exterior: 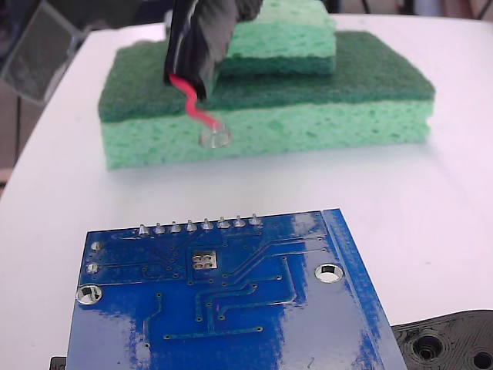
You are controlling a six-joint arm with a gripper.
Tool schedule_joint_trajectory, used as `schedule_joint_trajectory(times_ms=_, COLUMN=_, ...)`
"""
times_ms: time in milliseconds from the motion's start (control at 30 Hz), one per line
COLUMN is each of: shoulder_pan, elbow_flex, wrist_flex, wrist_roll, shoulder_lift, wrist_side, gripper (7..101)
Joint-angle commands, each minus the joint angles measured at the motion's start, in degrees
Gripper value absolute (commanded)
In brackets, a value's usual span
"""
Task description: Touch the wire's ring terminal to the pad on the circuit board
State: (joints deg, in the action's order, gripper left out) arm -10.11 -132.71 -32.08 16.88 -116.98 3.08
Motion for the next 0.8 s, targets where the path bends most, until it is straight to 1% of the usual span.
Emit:
schedule_joint_trajectory(times_ms=33, shoulder_pan=-0.35, elbow_flex=-1.58, wrist_flex=0.26, wrist_roll=-0.26, shoulder_lift=-3.25, wrist_side=-1.32, gripper=100.3)
schedule_joint_trajectory(times_ms=167, shoulder_pan=-0.35, elbow_flex=-2.9, wrist_flex=-1.41, wrist_roll=-1.41, shoulder_lift=-7.38, wrist_side=-2.11, gripper=100.3)
schedule_joint_trajectory(times_ms=467, shoulder_pan=-0.18, elbow_flex=-7.91, wrist_flex=-1.93, wrist_roll=-5.45, shoulder_lift=-13.97, wrist_side=-7.29, gripper=100.3)
schedule_joint_trajectory(times_ms=800, shoulder_pan=2.37, elbow_flex=-13.01, wrist_flex=-3.69, wrist_roll=-9.23, shoulder_lift=-22.59, wrist_side=-11.6, gripper=100.3)
